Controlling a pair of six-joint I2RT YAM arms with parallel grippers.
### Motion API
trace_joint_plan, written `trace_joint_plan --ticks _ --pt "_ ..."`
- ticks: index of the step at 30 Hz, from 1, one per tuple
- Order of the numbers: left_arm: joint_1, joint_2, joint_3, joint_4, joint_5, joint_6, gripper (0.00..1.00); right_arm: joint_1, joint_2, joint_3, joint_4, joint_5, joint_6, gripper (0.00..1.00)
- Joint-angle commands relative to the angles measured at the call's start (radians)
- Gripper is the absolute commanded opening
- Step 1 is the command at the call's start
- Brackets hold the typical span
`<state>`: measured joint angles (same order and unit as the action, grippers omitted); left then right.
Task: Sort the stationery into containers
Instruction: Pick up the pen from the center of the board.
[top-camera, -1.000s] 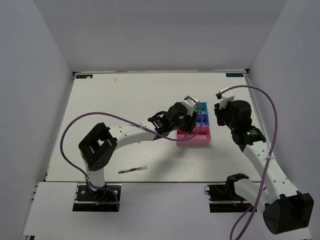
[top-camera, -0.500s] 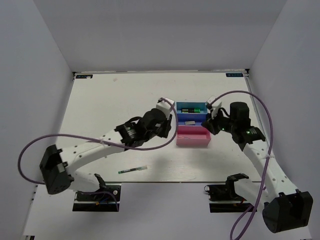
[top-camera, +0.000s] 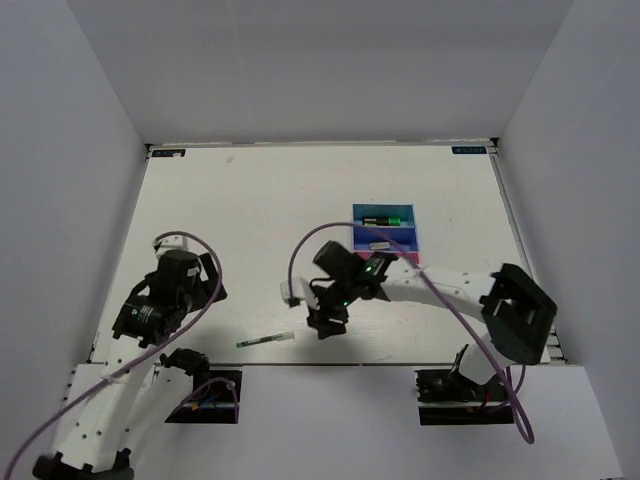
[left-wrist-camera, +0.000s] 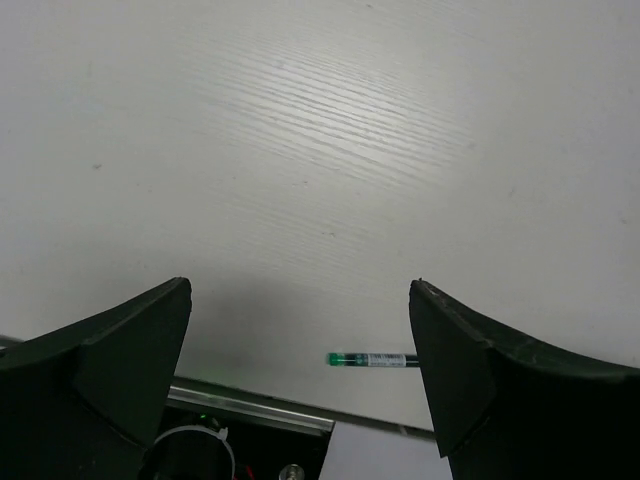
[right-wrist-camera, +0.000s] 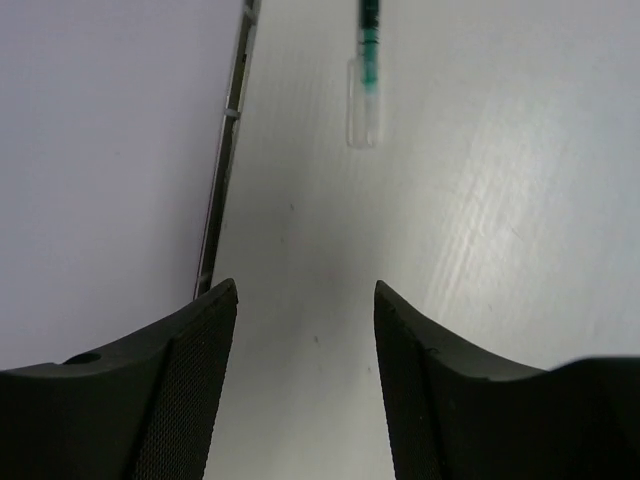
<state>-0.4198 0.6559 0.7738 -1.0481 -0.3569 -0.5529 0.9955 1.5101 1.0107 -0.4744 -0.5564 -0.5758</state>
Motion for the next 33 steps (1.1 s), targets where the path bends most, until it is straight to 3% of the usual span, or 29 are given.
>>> trace_joint_plan --ticks 1,3,9,14,33 --pt "0.216 -0.016 -0.06 -0.017 0.194 0.083 1.0 0.123 0.071 0.046 0.087 0.165 0.014 0.6" --pt "0.341 -0.032 -0.103 0.01 0.272 0.108 1.0 0.187 0.126 0.083 0.117 0.268 0.036 0.6" --pt "0.409 -0.065 -0.176 0.056 0.266 0.082 1.0 0.255 0.231 0.186 0.118 0.389 0.06 0.59" --pt "0.408 -0.134 -0.186 0.054 0.211 0.071 1.0 0.288 0.301 0.223 0.145 0.446 0.082 0.59" --pt "0.411 -0.208 -0.194 0.037 0.139 0.047 1.0 0.338 0.51 0.454 0.069 0.409 0.183 0.51"
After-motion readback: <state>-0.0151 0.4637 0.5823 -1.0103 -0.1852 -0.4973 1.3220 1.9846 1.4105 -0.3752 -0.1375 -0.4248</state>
